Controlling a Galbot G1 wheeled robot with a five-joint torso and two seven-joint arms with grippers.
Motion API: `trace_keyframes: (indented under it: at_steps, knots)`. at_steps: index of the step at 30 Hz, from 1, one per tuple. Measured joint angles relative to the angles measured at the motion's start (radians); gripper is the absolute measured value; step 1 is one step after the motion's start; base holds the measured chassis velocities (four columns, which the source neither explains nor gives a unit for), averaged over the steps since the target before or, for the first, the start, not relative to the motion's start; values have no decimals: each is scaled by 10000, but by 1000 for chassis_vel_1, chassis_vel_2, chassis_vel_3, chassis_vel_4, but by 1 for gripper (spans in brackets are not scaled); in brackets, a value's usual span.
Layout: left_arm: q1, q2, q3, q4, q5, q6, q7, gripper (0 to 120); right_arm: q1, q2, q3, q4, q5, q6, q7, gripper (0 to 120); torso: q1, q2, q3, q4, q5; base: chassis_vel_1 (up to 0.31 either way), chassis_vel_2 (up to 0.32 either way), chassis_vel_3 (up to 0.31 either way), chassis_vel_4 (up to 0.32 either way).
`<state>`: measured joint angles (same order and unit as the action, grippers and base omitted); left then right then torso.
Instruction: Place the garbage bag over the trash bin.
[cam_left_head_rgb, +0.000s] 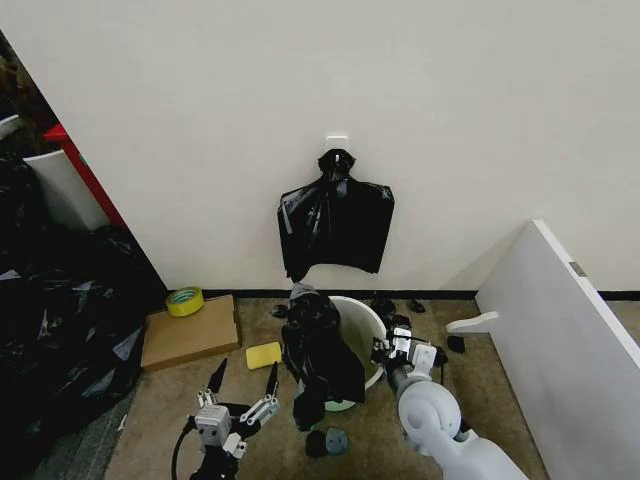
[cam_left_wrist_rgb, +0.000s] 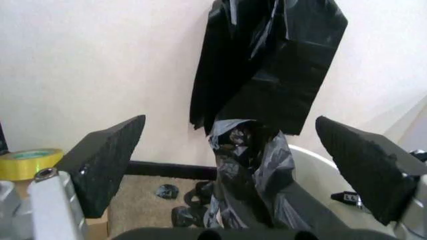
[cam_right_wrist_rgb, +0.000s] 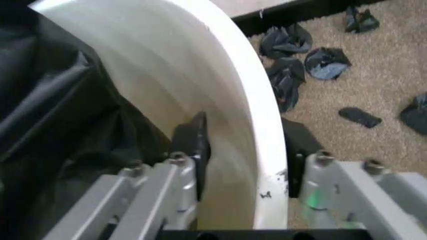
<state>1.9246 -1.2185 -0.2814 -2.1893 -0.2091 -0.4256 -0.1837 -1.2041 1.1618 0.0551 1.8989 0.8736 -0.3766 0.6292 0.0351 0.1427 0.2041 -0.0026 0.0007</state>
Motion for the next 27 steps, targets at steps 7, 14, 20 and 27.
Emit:
trace_keyframes:
  at_steps: [7, 14, 20, 27]
  knots:
    - [-2, 58, -130, -105, -118, 23, -34, 100, -572, -551, 481, 1130, -803, -183, 161, 58, 0, 0, 0, 0, -1, 0, 0, 0, 0]
    - [-73, 82, -365, 68, -304, 115, -133, 100, -1441, -1302, 949, 2702, -2635, 260, -547, 85, 0, 0, 0, -3, -3, 0, 0, 0, 0]
    - [-167, 78, -552, 240, -433, 208, -226, 100, -1158, -1791, 203, 3903, -1416, -754, -1594, 99, 0, 0, -1, -2, -4, 0, 0, 0, 0]
    - [-188, 1, -745, 301, -389, 387, -383, 100, 837, -960, -1297, 2945, 1046, -2158, -781, 100, 1, -1, 1, 3, -1, 0, 0, 0, 0]
